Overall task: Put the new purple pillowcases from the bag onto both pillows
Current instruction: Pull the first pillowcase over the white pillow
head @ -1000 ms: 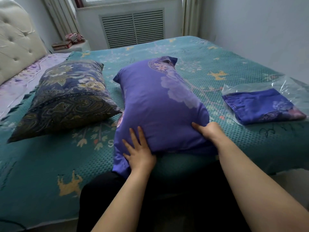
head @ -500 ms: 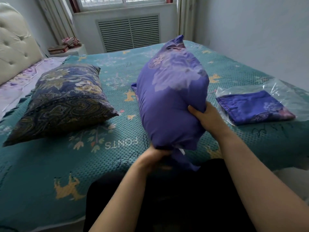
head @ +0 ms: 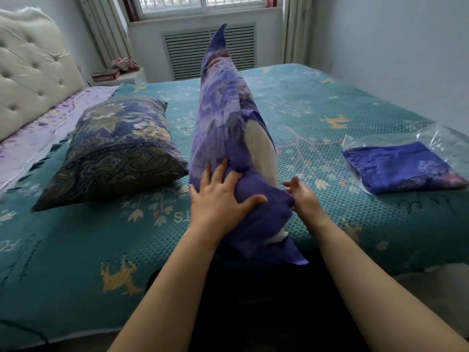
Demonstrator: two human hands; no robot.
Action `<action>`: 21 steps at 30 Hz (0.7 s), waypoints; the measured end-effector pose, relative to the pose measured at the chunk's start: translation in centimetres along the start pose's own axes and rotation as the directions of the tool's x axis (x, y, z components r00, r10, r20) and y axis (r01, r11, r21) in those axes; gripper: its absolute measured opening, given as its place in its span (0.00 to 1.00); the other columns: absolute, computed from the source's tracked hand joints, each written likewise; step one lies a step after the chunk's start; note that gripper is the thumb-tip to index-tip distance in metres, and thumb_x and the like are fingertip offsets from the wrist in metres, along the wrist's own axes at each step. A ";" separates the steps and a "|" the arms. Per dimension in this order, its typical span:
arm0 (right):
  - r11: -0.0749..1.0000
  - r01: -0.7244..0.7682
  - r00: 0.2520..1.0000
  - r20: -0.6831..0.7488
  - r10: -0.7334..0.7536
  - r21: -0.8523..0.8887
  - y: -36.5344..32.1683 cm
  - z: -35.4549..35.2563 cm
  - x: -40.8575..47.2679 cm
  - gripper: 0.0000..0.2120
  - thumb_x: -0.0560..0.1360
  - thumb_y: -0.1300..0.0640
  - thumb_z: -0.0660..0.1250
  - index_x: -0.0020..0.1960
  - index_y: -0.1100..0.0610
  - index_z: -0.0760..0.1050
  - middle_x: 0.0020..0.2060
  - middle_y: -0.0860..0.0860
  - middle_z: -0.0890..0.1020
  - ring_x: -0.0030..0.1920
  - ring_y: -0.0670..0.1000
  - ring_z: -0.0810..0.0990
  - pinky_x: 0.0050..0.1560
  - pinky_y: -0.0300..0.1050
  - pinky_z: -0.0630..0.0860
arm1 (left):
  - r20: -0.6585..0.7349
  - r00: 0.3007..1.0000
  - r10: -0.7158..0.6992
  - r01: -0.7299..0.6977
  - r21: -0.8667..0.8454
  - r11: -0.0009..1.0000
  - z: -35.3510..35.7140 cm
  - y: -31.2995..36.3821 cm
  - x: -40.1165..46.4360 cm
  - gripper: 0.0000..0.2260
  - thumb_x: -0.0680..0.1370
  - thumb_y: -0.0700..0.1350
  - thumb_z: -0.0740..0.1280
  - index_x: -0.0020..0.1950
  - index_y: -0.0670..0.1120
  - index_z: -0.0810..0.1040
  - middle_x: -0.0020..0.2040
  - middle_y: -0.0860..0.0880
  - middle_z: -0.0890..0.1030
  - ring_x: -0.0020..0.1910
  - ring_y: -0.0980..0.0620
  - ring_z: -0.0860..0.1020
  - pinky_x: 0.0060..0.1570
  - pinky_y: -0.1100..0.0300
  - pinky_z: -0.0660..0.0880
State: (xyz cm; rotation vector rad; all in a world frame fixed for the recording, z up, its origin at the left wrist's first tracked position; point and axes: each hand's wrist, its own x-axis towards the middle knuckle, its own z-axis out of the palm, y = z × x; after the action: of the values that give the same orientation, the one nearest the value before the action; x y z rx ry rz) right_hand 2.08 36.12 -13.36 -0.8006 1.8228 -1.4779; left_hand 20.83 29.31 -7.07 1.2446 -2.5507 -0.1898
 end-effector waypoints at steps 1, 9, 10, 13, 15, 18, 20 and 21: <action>0.975 -0.054 0.999 -0.006 0.054 -0.214 1.0 0.3 0.6 0.36 0.71 0.28 0.57 0.57 0.61 0.75 0.56 0.63 0.79 0.52 0.51 0.76 0.55 0.48 0.73 | -0.021 0.999 -0.049 0.049 0.012 0.999 -0.6 -0.4 -0.1 0.40 0.63 0.77 0.50 0.69 0.56 0.65 0.77 0.53 0.55 0.76 0.46 0.50 0.69 0.37 0.54; 0.911 -0.211 0.957 0.116 0.267 -0.356 -0.1 6.4 -1.4 0.26 0.80 0.43 0.56 0.70 0.59 0.68 0.61 0.61 0.77 0.62 0.59 0.75 0.55 0.43 0.71 | 0.014 0.934 -0.357 0.357 -0.064 0.932 -4.0 -6.7 -1.1 0.37 0.71 0.60 0.68 0.71 0.43 0.55 0.67 0.36 0.67 0.59 0.34 0.73 0.53 0.48 0.70; 0.942 -0.271 0.942 0.147 0.302 -0.198 -0.3 6.9 -1.4 0.23 0.79 0.47 0.61 0.68 0.61 0.70 0.55 0.58 0.80 0.55 0.57 0.79 0.49 0.41 0.74 | 0.052 0.934 -0.355 0.358 -0.078 0.931 -3.9 -7.5 -1.2 0.41 0.73 0.56 0.68 0.75 0.47 0.46 0.70 0.35 0.62 0.57 0.33 0.74 0.50 0.48 0.71; 0.957 -0.274 0.954 0.152 0.258 0.095 -1.1 8.3 -1.1 0.12 0.72 0.62 0.70 0.54 0.65 0.78 0.39 0.55 0.81 0.41 0.57 0.80 0.42 0.46 0.77 | 0.026 0.963 -0.270 0.271 -0.098 0.958 -2.0 -8.1 -1.5 0.40 0.76 0.45 0.64 0.77 0.57 0.39 0.76 0.35 0.46 0.60 0.31 0.72 0.54 0.48 0.72; 0.999 -0.043 0.998 -0.035 0.044 0.014 -2.6 7.5 -1.0 0.08 0.69 0.62 0.69 0.48 0.61 0.78 0.39 0.55 0.81 0.43 0.57 0.80 0.42 0.47 0.74 | -0.040 0.977 -0.212 0.203 -0.155 0.967 0.2 -7.2 -1.4 0.37 0.74 0.39 0.63 0.77 0.56 0.47 0.76 0.35 0.44 0.66 0.31 0.66 0.61 0.49 0.69; 0.951 0.244 0.909 -0.296 -0.293 -0.193 -5.1 3.8 -1.3 0.10 0.74 0.60 0.68 0.53 0.63 0.77 0.44 0.58 0.81 0.44 0.55 0.77 0.41 0.43 0.68 | -0.162 0.977 -0.141 0.081 -0.329 0.941 2.9 -4.9 -0.9 0.40 0.67 0.30 0.61 0.77 0.51 0.56 0.72 0.33 0.55 0.68 0.32 0.62 0.64 0.51 0.65; 0.859 0.294 0.822 -0.348 -0.451 -0.419 -5.7 0.9 -1.0 0.12 0.75 0.58 0.67 0.53 0.66 0.74 0.48 0.61 0.79 0.47 0.59 0.77 0.42 0.45 0.66 | -0.197 0.974 -0.108 0.022 -0.394 0.919 4.2 -3.2 -0.3 0.41 0.65 0.28 0.62 0.77 0.48 0.57 0.69 0.32 0.61 0.67 0.33 0.62 0.65 0.50 0.64; 0.816 0.265 0.803 -0.352 -0.481 -0.513 -5.8 -0.4 -0.7 0.12 0.76 0.57 0.66 0.53 0.66 0.73 0.49 0.62 0.77 0.49 0.61 0.77 0.43 0.47 0.66 | -0.166 0.981 -0.103 0.029 -0.398 0.917 4.9 -2.4 0.1 0.41 0.66 0.29 0.62 0.77 0.47 0.55 0.67 0.32 0.62 0.66 0.34 0.62 0.65 0.51 0.63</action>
State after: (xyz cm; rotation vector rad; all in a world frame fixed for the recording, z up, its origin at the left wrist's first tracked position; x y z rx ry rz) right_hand 2.49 35.91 -7.54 -1.1689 2.5472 -1.6297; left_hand 21.02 27.68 -12.28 1.1310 -2.1725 -0.5477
